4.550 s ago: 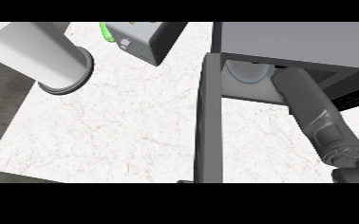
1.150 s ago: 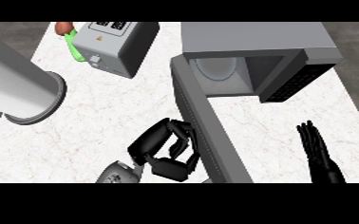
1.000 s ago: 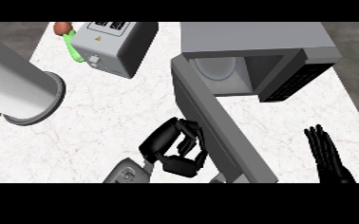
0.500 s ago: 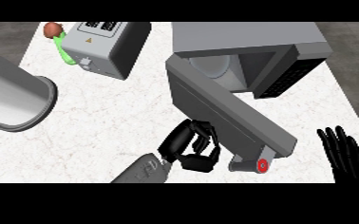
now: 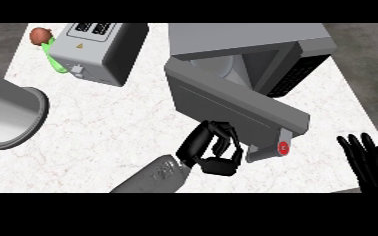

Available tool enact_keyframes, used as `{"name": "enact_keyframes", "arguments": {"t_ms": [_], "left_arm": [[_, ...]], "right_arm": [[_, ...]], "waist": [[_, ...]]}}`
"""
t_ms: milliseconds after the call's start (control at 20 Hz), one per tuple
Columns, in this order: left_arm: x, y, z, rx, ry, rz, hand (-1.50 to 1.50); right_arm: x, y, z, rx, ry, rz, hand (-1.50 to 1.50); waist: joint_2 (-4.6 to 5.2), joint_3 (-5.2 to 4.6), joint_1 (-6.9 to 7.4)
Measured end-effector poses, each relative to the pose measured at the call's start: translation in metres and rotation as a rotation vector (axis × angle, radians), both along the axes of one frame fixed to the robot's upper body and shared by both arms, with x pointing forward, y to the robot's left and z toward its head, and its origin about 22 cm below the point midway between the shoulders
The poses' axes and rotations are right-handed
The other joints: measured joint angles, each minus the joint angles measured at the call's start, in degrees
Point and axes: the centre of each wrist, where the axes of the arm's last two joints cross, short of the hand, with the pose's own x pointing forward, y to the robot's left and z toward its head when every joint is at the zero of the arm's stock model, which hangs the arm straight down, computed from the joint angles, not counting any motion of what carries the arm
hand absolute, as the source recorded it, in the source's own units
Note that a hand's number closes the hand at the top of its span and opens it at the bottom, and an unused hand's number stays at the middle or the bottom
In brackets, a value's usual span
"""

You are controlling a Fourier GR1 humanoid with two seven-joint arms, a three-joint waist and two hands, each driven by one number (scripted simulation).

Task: Pick up the milk, place it into the microwave and close the microwave

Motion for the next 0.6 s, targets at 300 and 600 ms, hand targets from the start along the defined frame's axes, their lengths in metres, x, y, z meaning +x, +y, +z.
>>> {"name": "enact_keyframes", "arguments": {"t_ms": [300,600], "left_arm": [[0.007,-0.01,0.016,-0.076,-0.024,0.112,1.5],[0.02,-0.016,0.031,-0.117,-0.018,0.252,-1.5]], "right_arm": [[0.004,-0.003,0.022,-0.046,-0.019,0.053,-1.5],[0.01,-0.011,0.043,-0.083,-0.058,0.06,-1.5]], "waist": [[0.43,-0.07,-2.01],[0.83,-0.03,-3.77]]}}
